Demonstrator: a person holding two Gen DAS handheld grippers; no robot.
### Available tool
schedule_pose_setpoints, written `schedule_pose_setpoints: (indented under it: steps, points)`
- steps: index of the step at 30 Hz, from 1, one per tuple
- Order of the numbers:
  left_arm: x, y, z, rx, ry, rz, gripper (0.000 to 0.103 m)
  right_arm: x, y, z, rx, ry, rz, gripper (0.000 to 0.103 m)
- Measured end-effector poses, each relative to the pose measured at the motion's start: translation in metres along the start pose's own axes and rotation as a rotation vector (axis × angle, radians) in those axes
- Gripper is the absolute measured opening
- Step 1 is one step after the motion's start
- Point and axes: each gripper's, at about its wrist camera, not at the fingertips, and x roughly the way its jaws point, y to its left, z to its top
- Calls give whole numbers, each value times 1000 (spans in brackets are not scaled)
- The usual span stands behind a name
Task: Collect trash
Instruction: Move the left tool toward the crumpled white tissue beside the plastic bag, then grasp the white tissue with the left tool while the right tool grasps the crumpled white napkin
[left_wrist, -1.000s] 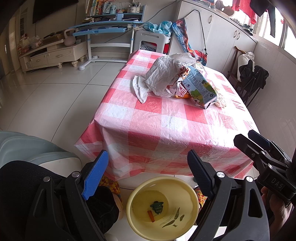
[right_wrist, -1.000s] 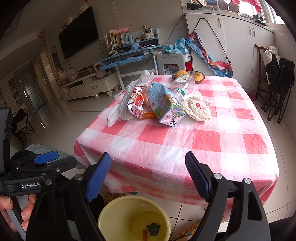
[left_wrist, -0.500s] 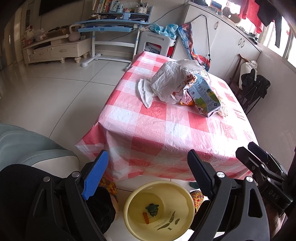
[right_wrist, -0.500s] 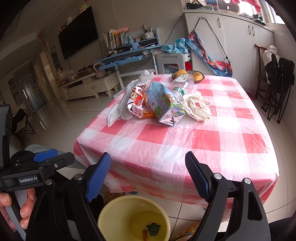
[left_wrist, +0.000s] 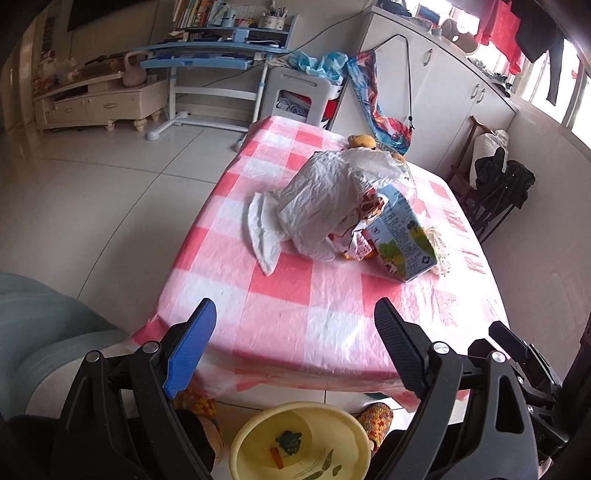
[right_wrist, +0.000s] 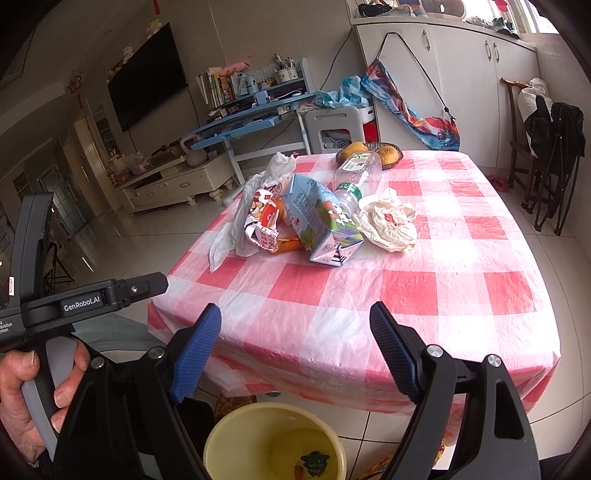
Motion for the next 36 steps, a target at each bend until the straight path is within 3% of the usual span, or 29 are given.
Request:
schedule_pose_setpoints:
  steps: [7,10,15,19,25,27,30,31,34,35,36]
  points:
    - [27,29,40,-112,19,44,85,9,-19,13,72,-1,5,79]
    - [35,34,62,-78,20,69,85,11,-20,17,74,1,14,79]
    - [60,53,91,-31,109,115,85,17,-23,28,59,15,12,79]
    - [82,71,93,-99,179,120,85,20,-31,31,86,22,7,79]
    - [112,41,91,73,208,203,84,24,-37,36,118,26,19,79]
    - [123,32,90,131,214,232,75,25,-37,37,120,27,15,79]
    - [137,27,88,163,253,207,58,28,-42,39,129,31,-5,79]
    - [141,26,88,168,256,201,57,29,-44,39,136,33,-11,79]
    - [141,16,88,212,252,159,20,32,-52,42,161,34,-21,79]
    - [140,16,88,201,271,119,2,34,-54,43,165,34,-23,79]
    - [137,17,89,181,278,84,1,35,-55,44,168,33,-26,79]
